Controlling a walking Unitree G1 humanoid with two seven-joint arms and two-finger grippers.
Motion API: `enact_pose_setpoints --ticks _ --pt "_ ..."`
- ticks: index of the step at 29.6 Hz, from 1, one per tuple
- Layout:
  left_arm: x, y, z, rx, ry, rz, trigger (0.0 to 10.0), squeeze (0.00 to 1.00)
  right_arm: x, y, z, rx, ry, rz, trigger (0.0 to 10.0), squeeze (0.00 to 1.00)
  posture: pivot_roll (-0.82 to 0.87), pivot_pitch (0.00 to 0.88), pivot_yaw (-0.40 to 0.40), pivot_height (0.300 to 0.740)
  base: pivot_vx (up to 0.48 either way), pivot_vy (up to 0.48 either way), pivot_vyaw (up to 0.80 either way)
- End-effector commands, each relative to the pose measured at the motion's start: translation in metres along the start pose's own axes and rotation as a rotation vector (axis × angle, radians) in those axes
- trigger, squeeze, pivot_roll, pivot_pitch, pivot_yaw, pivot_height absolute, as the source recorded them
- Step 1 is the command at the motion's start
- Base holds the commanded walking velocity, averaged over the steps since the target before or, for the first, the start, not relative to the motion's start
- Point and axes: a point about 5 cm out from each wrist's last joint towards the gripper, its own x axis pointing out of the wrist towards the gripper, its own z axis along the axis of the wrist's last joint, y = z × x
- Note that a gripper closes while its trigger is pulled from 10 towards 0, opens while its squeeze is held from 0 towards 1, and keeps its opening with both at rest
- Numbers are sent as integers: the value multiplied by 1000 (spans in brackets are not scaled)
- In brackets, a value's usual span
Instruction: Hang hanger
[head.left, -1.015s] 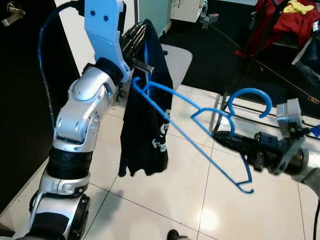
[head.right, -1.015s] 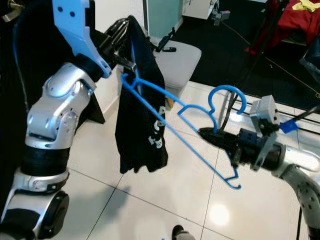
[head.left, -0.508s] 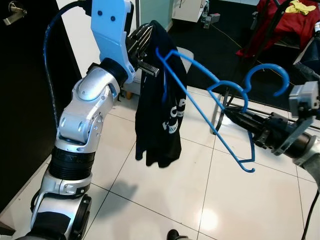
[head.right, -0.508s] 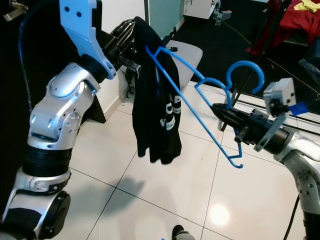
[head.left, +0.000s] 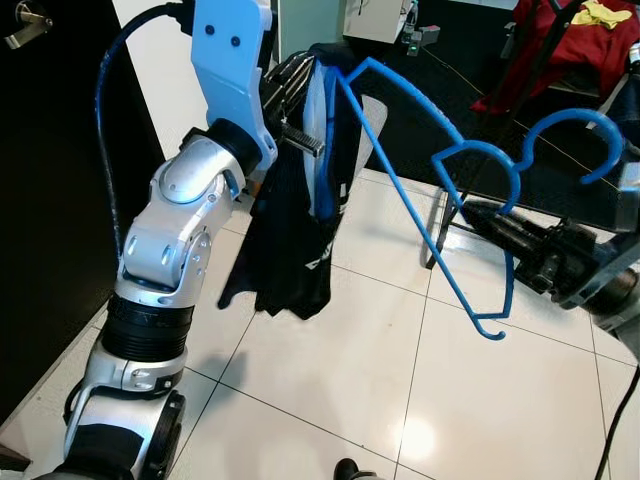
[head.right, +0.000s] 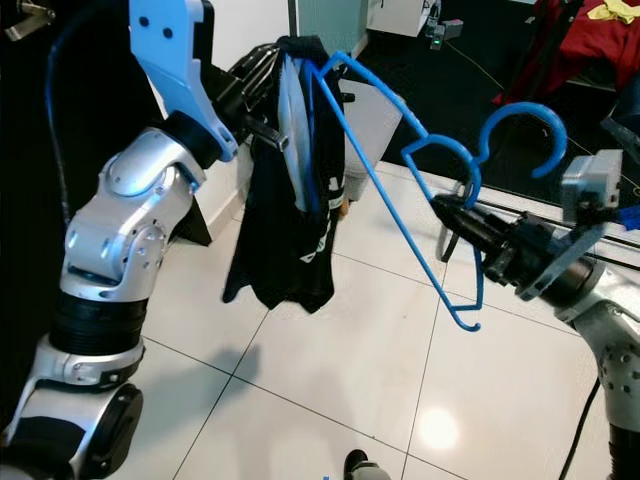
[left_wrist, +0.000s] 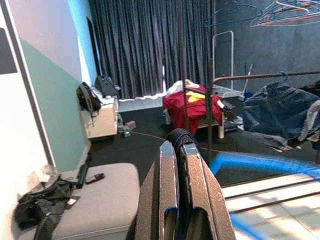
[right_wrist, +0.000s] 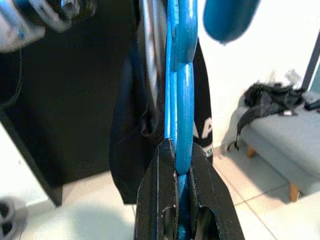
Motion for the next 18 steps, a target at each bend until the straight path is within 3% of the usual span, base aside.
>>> enact_pose_setpoints --ticks 1,6,8,11,12,16,17,18 --pt "-1 -5 5 -7 -31 -21 5961 0 -1 1 -6 -14 50 11 10000 0 -28 180 -12 740 0 0 0" --pt "0 -6 5 -11 -32 -24 6157 0 0 3 -11 -20 92 20 10000 0 -28 180 -12 740 0 0 0" --pt "0 -9 6 -49 -42 -34 6157 0 1 0 -19 -29 167 -16 10000 0 -28 181 -12 740 0 0 0" --pt "1 -14 8 -95 -54 -70 6196 0 3 -8 -22 -48 194 -91 10000 0 -28 182 -12 740 0 0 0" --pt "1 -19 9 -137 -61 -109 6078 0 3 -12 -23 -56 200 -119 10000 0 -27 182 -12 740 0 0 0" --pt "-1 -32 11 -165 -64 -218 6235 0 5 -15 -23 -61 188 -143 10000 0 -25 182 -13 740 0 0 0" --pt "-4 -41 10 -170 -60 -282 7804 0 8 -16 -23 -60 176 -146 10000 0 -23 182 -13 740 0 0 0" --pt "-4 -41 10 -170 -60 -282 7804 0 8 -16 -23 -60 176 -146 10000 0 -23 182 -13 740 0 0 0"
